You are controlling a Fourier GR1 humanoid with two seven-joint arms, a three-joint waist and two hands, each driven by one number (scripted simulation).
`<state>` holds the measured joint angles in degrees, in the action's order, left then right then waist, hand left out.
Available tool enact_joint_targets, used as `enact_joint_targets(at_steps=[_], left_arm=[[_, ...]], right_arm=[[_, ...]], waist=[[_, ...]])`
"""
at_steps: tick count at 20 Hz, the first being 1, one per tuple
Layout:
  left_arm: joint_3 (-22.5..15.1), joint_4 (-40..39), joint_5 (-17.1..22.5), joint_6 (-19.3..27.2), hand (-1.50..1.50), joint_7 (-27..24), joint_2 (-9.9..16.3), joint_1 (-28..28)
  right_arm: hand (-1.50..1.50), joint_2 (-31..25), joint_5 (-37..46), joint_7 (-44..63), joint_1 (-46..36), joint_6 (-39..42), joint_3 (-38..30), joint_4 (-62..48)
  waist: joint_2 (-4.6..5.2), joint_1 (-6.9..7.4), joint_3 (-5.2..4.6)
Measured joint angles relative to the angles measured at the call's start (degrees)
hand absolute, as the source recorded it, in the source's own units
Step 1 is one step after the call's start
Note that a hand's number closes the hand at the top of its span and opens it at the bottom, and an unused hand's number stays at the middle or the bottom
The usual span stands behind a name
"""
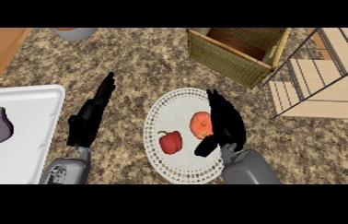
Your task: Pick the squash from the placemat and place it in the tiered shelf
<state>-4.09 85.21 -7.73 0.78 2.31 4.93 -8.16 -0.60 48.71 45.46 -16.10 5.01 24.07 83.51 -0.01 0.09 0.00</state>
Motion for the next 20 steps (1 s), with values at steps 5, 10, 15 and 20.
enact_joint_targets(at_steps=[5,10,15,20], left_arm=[[1.2,-1.9,-0.2,-0.5,0.0,-1.2,-0.1,-1.0],[1.9,-3.4,-0.5,-1.0,0.0,-0.5,-0.3,-2.5],[1.8,-1.0,-0.7,-1.7,0.0,-0.5,-0.4,-0.6],[2.6,-3.2,-0.8,-1.5,0.0,-1.7,-0.7,-1.5]], right_arm=[[-1.5,0.4,-0.7,-1.7,-1.9,-2.1,-0.1,-4.7],[-1.5,0.3,-0.9,-3.5,-1.5,-2.7,-0.5,-6.4],[1.5,0.5,-1.6,-4.0,-1.6,-3.8,1.4,-9.2],[1.5,-0.3,0.3,-5.4,-2.6,-2.5,2.8,-10.8]], waist=[[0.03,0.03,0.0],[0.02,-0.01,0.0],[0.0,0.07,0.0],[-0.05,-0.02,-0.03]])
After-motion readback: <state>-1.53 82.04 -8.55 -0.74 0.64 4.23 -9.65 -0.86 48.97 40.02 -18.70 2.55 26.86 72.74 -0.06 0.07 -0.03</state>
